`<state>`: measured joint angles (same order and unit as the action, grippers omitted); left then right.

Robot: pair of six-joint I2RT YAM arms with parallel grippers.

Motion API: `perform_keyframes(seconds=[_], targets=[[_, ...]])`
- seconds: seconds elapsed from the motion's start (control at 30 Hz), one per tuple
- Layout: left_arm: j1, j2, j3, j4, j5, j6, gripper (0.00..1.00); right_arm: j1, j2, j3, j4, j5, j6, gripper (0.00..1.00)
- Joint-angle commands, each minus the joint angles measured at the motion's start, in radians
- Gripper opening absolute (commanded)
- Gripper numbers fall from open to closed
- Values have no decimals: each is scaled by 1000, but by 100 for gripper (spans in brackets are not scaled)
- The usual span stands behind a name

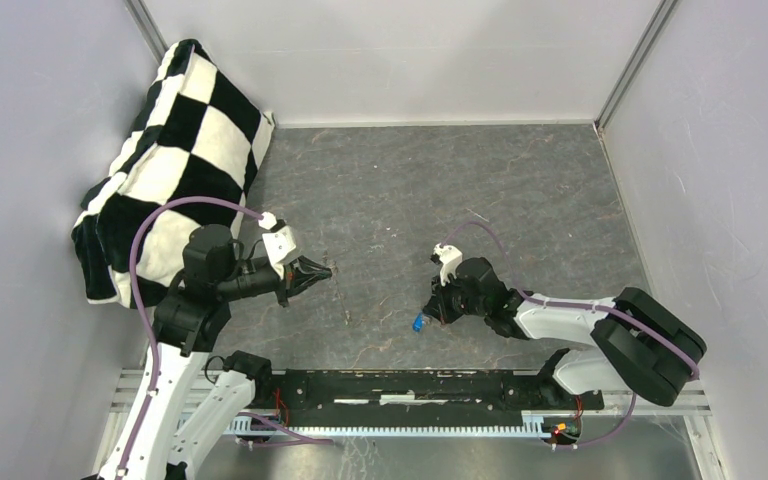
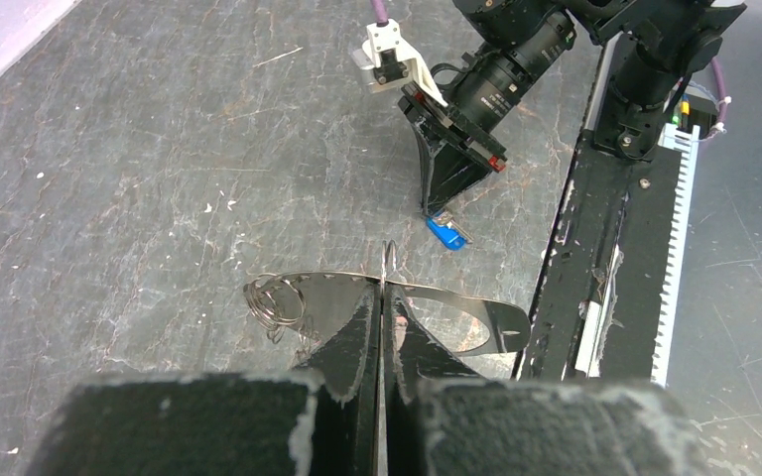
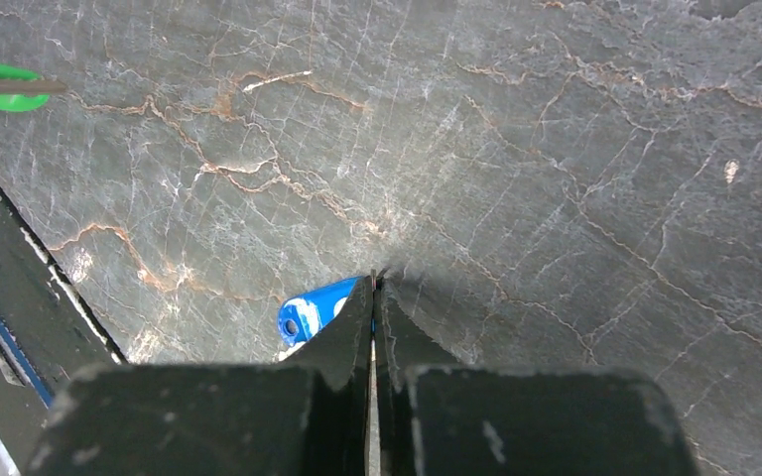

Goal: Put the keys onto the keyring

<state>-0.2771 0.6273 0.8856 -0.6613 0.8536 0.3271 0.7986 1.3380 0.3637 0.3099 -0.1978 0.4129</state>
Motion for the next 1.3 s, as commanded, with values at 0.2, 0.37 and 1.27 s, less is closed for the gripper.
perform_keyframes(seconds=[0.2,0.37,1.27], targets=[[0,-9,9,10,-1,29,2,13,-149,73,-23,-44,-52,0],[-1,-8,5,-2,21,27,2,65,-248,180,-165,-34,-121,0],[-71,161,15,13,-39,-79,2,311,-111,715,-370,123,-271,0]])
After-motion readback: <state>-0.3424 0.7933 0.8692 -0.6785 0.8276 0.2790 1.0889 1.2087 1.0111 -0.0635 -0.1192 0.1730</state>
